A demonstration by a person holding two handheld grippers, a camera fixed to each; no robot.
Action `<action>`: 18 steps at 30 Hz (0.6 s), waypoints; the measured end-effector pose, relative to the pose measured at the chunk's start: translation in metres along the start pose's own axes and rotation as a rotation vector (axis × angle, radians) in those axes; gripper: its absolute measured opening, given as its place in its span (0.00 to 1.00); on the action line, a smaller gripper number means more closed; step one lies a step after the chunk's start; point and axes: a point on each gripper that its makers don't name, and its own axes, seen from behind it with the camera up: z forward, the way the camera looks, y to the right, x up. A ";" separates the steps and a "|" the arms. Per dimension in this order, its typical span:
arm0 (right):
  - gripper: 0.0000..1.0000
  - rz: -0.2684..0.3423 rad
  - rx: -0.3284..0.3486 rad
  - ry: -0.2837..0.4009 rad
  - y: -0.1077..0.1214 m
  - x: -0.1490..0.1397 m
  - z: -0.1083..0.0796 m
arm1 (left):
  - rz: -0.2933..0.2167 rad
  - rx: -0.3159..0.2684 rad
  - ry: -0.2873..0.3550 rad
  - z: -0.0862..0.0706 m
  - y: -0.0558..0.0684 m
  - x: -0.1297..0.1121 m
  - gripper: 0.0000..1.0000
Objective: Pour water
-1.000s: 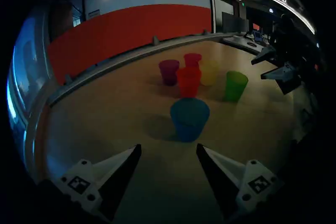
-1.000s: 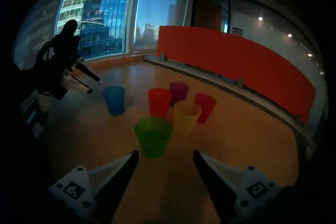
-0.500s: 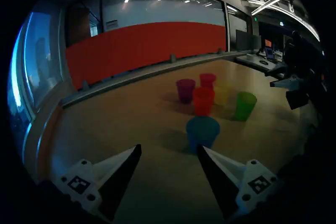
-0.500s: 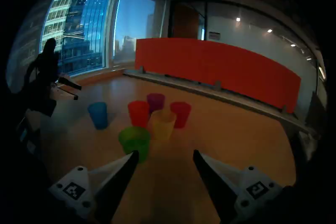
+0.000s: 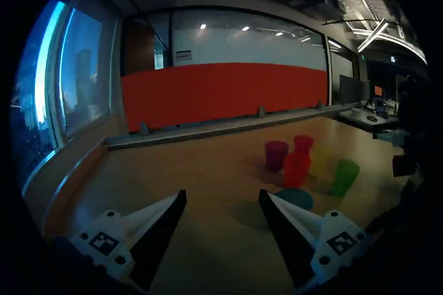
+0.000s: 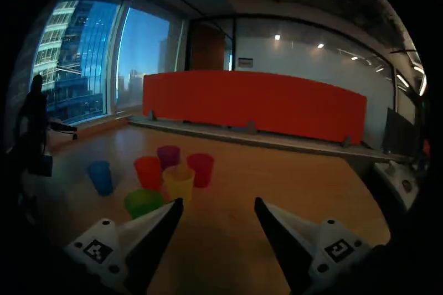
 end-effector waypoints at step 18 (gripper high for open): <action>1.00 0.025 -0.224 0.205 0.041 0.045 0.000 | -0.079 0.156 0.204 -0.008 -0.023 0.041 0.97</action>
